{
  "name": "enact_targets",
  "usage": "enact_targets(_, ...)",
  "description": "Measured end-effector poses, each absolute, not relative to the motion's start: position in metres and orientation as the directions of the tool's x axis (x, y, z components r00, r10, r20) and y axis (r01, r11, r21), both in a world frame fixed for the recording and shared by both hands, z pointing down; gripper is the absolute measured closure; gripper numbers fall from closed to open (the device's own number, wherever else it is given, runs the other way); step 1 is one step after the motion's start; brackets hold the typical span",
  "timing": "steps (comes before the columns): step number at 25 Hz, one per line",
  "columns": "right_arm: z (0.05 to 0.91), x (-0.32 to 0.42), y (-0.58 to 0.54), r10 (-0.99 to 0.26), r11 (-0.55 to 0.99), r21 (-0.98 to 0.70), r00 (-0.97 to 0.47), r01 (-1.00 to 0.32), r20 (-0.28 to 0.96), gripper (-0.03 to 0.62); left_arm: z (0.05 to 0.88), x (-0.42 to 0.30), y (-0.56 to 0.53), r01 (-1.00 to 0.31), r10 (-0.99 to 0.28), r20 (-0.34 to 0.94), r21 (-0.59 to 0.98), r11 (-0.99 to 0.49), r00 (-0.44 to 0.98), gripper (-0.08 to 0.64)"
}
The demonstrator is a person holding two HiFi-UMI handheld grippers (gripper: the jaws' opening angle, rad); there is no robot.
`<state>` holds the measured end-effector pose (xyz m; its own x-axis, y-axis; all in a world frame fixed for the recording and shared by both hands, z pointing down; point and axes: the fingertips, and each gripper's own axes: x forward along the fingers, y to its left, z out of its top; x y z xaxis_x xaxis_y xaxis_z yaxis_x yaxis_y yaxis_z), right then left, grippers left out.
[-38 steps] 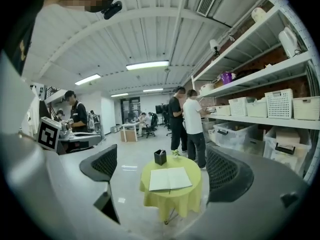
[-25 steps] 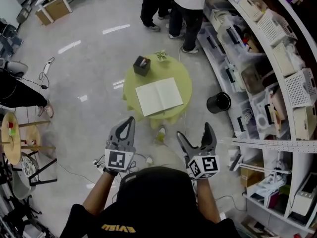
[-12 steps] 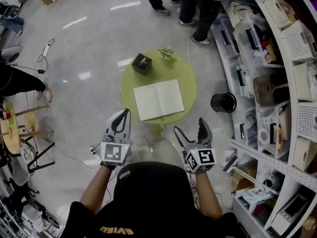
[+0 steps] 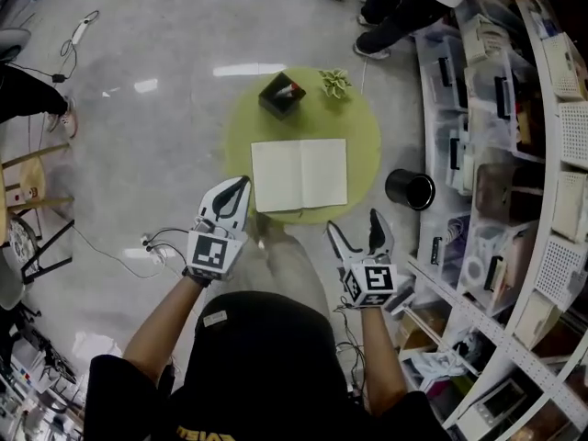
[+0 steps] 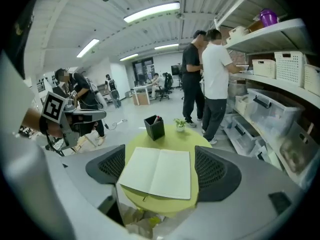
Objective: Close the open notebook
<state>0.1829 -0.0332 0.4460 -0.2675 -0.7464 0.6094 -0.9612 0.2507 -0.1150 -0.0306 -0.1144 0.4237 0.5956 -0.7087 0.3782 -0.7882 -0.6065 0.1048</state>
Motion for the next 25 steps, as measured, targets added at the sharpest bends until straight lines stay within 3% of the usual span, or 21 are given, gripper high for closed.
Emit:
enact_targets(4,0.492,0.191,-0.042,-0.714,0.245,-0.121,-0.263,-0.962,0.649,0.158,0.485,-0.001,-0.121,-0.743,-0.648,0.388,0.174,-0.647,0.655,0.554)
enact_targets(10,0.566,0.208,-0.053,-0.652,0.251,-0.123,-0.261,-0.960,0.712,0.185,0.567,0.030,-0.122,-0.737,-0.579,0.507,0.187,-0.649,0.639,0.554)
enact_targets(25,0.689,0.243,-0.063,-0.532,0.106,-0.167,-0.198,-0.980,0.824,0.225,0.659,0.078,-0.114,-0.619,-0.404,0.660,0.117,-0.777,0.633,0.554)
